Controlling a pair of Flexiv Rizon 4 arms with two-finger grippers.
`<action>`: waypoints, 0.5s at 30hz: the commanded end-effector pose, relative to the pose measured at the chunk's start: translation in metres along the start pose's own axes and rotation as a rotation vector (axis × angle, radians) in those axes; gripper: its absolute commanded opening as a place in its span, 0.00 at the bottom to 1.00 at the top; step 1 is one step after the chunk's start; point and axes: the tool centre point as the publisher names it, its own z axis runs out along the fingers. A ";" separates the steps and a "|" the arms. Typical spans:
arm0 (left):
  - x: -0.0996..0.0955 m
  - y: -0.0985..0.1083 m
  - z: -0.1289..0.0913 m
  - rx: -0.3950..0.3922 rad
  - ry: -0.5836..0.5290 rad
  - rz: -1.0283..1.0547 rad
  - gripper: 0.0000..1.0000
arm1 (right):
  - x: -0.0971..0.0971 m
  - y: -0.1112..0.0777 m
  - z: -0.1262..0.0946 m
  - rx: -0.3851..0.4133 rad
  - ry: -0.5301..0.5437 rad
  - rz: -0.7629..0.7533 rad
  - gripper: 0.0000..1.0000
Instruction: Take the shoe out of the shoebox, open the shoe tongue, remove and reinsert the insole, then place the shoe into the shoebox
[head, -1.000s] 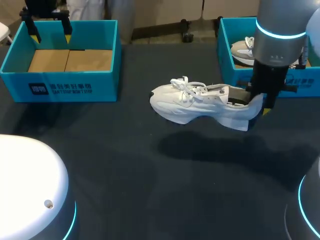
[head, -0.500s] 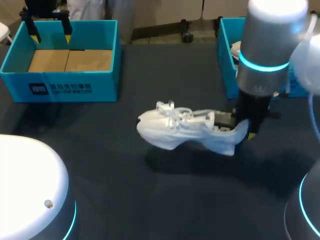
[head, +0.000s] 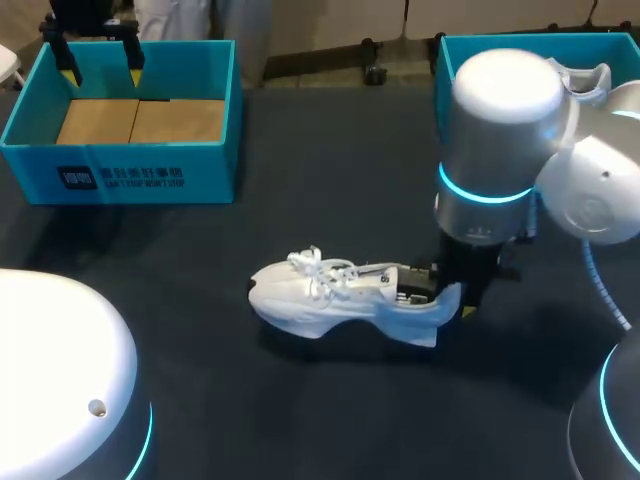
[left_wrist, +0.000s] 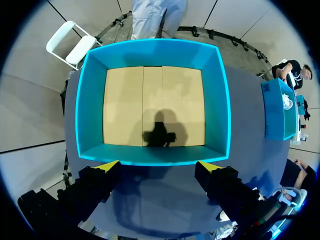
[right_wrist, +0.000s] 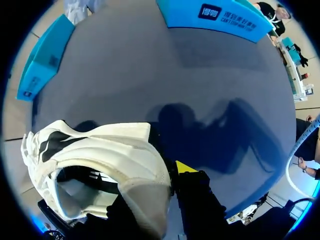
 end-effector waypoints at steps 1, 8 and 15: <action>0.000 0.000 0.000 0.000 0.000 0.000 1.00 | 0.016 0.004 0.014 0.008 -0.032 0.004 0.00; 0.000 0.000 0.000 0.000 0.000 0.000 1.00 | 0.023 0.008 0.024 0.002 -0.079 0.016 0.00; 0.000 0.000 0.000 0.000 0.000 0.000 1.00 | 0.025 0.011 0.031 0.005 -0.106 0.020 0.00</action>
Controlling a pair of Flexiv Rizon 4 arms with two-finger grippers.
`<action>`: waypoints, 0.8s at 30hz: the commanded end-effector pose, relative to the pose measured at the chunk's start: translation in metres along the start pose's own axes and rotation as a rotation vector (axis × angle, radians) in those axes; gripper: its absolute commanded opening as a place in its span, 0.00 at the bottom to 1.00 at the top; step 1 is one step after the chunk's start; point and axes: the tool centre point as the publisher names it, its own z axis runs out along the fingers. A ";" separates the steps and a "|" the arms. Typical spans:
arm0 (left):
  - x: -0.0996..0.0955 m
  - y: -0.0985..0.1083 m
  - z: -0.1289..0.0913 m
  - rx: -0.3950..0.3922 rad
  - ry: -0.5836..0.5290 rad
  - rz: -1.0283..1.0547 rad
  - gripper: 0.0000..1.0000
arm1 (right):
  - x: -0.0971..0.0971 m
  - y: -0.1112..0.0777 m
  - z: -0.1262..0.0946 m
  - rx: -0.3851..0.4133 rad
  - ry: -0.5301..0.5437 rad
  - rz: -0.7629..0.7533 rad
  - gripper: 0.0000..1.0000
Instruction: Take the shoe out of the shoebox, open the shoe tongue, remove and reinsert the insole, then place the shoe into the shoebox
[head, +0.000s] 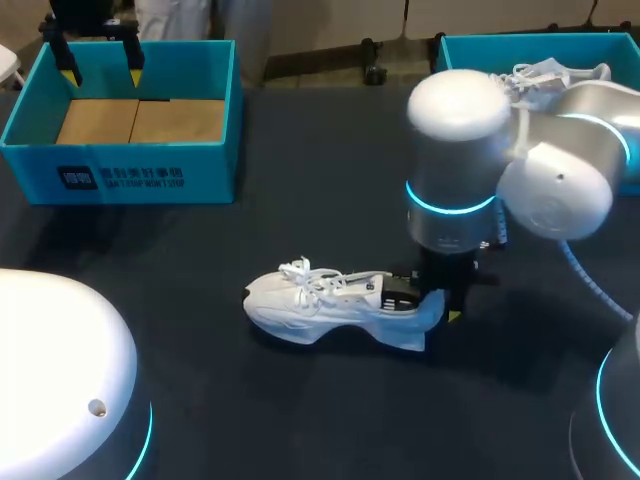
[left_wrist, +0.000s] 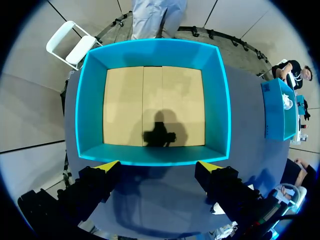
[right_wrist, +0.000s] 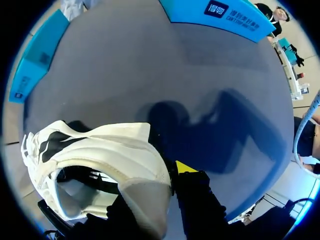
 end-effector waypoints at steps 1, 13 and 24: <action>0.000 0.000 0.000 0.000 0.000 0.000 1.00 | 0.010 0.002 0.004 0.013 -0.048 -0.001 0.00; 0.000 0.000 0.000 0.000 0.000 0.000 1.00 | 0.004 -0.003 0.007 0.010 -0.067 -0.017 0.00; 0.000 0.000 0.000 0.000 0.000 0.000 1.00 | 0.003 -0.004 0.014 0.010 -0.052 -0.044 0.00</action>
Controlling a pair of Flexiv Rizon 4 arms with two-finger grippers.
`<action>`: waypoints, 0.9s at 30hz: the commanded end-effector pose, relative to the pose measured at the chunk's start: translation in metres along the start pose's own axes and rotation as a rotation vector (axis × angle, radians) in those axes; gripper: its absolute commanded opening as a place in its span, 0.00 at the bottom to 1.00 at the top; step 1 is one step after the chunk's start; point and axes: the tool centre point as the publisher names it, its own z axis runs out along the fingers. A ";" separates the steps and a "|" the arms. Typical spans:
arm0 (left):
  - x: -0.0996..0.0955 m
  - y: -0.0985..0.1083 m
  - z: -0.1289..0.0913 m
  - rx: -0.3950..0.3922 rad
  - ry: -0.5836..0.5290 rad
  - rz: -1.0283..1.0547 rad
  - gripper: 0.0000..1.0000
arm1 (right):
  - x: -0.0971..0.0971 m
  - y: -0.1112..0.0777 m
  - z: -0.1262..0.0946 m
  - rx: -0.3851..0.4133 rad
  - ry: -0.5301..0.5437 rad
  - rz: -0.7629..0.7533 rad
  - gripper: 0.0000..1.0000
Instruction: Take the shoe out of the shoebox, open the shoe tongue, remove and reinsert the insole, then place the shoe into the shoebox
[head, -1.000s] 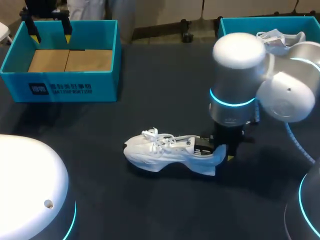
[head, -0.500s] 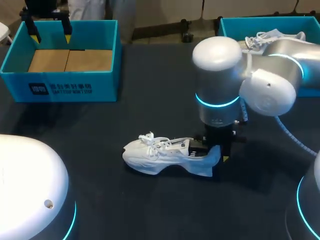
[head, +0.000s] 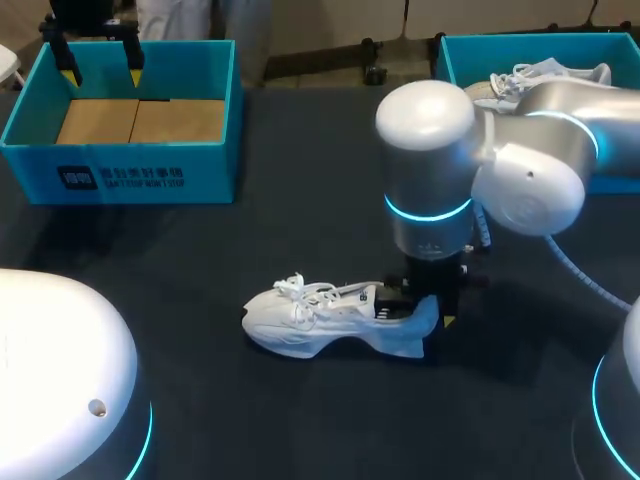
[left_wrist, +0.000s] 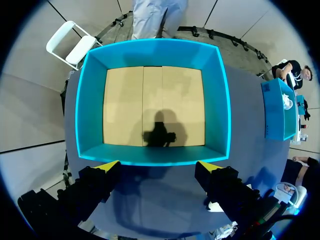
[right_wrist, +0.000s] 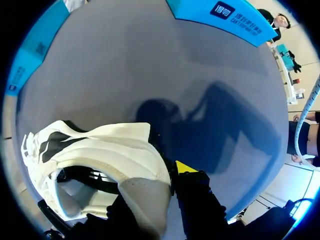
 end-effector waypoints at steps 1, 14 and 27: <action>0.000 0.000 0.000 0.000 0.000 0.000 1.00 | 0.000 -0.001 0.005 0.005 0.013 -0.006 0.00; 0.000 0.000 0.000 0.000 0.000 0.000 1.00 | -0.001 -0.005 -0.013 0.017 0.099 -0.008 1.00; 0.000 0.000 0.000 0.000 0.000 0.000 1.00 | -0.015 0.005 -0.069 0.072 0.223 -0.147 1.00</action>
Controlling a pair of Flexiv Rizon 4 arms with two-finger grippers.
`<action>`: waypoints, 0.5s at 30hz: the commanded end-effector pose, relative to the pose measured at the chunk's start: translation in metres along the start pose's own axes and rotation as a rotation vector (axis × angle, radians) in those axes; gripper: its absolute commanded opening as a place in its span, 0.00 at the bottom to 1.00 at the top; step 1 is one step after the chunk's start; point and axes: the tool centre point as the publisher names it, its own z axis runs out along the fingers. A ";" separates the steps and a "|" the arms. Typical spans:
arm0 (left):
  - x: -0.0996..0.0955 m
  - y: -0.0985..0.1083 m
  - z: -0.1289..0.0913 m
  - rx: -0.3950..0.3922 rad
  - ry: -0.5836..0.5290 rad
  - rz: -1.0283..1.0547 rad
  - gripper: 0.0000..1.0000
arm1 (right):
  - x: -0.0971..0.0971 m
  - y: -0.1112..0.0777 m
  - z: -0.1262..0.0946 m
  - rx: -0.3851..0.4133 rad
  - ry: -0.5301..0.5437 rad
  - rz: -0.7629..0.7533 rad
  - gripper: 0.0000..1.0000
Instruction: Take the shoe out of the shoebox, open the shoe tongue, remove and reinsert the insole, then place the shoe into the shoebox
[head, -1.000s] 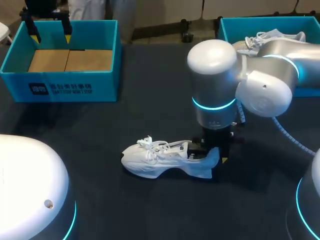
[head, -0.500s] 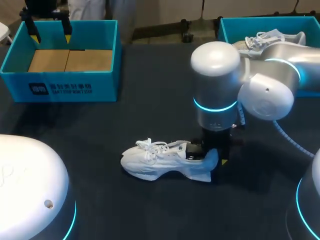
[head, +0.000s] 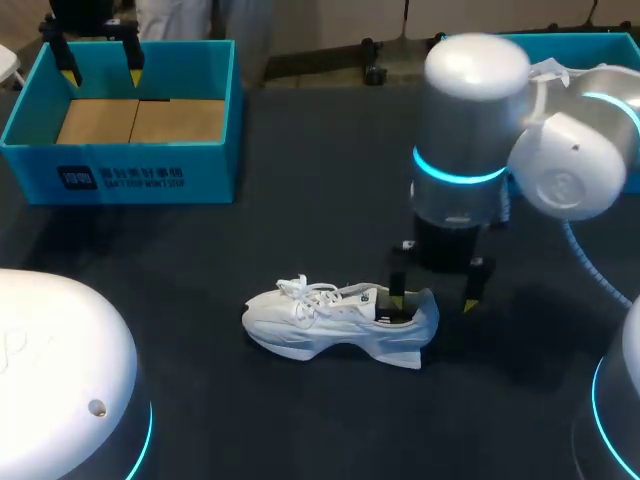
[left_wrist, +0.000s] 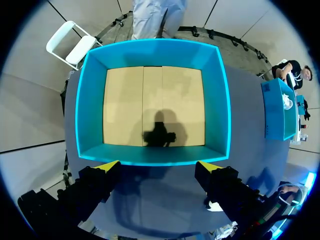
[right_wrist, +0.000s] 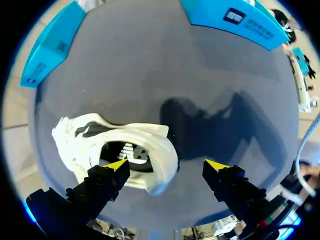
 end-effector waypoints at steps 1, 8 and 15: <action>0.000 0.000 0.000 0.000 0.000 0.000 1.00 | -0.017 0.007 -0.023 0.016 0.087 -0.068 1.00; 0.000 0.000 0.000 0.000 0.000 0.000 1.00 | -0.026 0.014 -0.038 0.033 0.198 -0.211 1.00; 0.000 0.000 0.000 0.000 0.000 0.000 1.00 | -0.036 0.010 -0.052 -0.026 0.420 -0.574 1.00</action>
